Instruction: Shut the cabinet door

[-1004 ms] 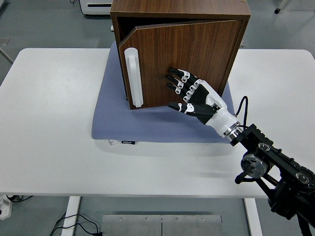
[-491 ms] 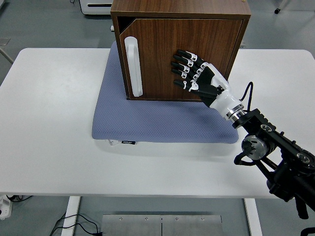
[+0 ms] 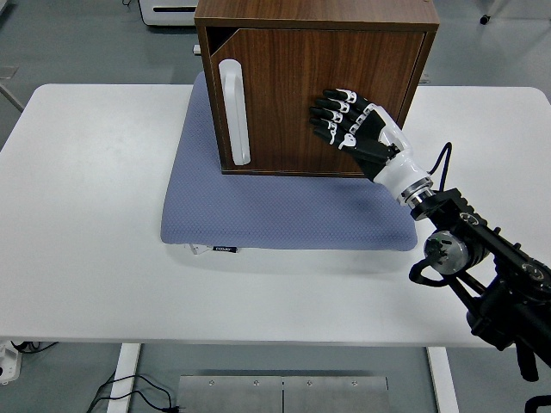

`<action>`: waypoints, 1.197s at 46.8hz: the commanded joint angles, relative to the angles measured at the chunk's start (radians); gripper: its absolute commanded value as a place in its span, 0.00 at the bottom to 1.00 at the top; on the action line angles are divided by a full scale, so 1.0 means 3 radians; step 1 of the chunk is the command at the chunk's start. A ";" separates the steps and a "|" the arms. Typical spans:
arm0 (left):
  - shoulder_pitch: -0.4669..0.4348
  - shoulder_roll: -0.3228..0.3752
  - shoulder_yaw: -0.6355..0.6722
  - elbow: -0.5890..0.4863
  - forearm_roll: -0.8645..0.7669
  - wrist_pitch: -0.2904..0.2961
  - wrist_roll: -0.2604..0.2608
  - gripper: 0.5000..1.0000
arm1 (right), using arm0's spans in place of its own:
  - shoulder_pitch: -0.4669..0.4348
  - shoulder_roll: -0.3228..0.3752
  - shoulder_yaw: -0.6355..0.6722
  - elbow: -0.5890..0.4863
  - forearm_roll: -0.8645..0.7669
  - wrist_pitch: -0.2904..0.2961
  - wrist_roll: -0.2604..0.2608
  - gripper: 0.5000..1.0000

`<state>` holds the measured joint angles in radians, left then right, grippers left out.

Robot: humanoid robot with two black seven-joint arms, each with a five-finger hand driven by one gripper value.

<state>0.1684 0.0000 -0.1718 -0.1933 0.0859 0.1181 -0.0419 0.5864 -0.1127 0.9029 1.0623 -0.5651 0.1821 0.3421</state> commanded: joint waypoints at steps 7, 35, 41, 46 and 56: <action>0.0001 0.0000 0.0000 0.0000 0.0000 0.0000 0.0001 1.00 | -0.0073 -0.0084 -0.0029 0.0064 -0.0029 0.0313 0.0031 1.00; -0.0004 0.0000 0.0000 0.0000 0.0000 0.0000 0.0001 1.00 | -0.0513 -0.0637 -0.0034 0.0744 -0.0397 0.0845 0.0061 1.00; 0.0001 0.0000 0.0000 0.0000 0.0000 0.0000 0.0001 1.00 | -0.0635 -0.0775 -0.0019 0.0861 -0.0422 0.0886 0.0066 1.00; 0.0001 0.0000 0.0000 0.0000 0.0000 0.0000 0.0001 1.00 | -0.0738 -0.0851 0.0022 0.0892 -0.0422 0.0881 0.0133 1.00; -0.0004 0.0000 0.0000 0.0000 0.0000 0.0000 0.0001 1.00 | -0.1009 -0.1005 0.0339 0.0897 -0.0417 0.0886 0.0179 1.00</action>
<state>0.1681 0.0000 -0.1718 -0.1933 0.0859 0.1178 -0.0415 0.3050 -0.4057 0.9737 1.3313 -0.6908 0.4473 0.3961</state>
